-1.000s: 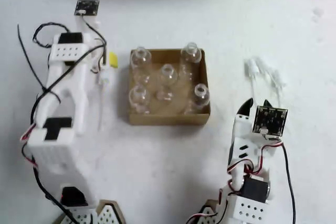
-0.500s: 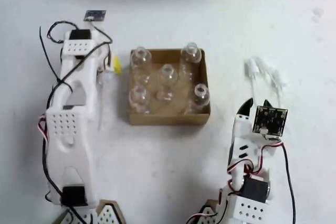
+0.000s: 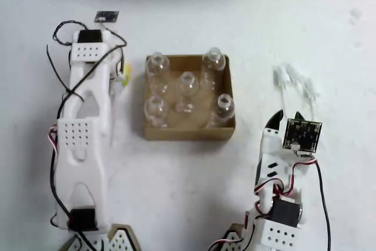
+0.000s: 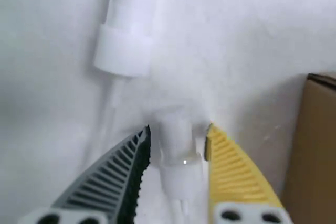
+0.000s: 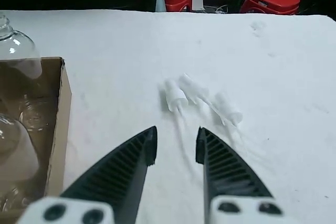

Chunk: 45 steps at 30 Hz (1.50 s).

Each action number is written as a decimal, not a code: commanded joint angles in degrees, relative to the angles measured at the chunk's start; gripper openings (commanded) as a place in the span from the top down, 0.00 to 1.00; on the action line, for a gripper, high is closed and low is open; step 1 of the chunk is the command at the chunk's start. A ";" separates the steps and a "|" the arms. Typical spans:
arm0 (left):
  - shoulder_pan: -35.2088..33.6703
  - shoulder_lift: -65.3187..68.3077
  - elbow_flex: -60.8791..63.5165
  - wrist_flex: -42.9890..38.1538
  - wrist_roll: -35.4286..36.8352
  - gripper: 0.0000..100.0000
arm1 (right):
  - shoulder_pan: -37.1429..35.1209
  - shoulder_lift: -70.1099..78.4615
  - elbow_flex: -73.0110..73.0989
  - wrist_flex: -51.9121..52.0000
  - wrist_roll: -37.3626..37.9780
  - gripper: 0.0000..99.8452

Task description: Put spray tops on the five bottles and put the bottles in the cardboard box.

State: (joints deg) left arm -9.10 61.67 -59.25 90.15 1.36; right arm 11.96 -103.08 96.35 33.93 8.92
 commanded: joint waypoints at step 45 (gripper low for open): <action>3.38 -0.75 -18.20 12.13 0.62 0.98 | -0.48 0.13 0.53 0.22 -0.09 0.89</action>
State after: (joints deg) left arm -6.46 62.11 -74.46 101.58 1.45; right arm 11.96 -103.08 96.35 33.93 8.92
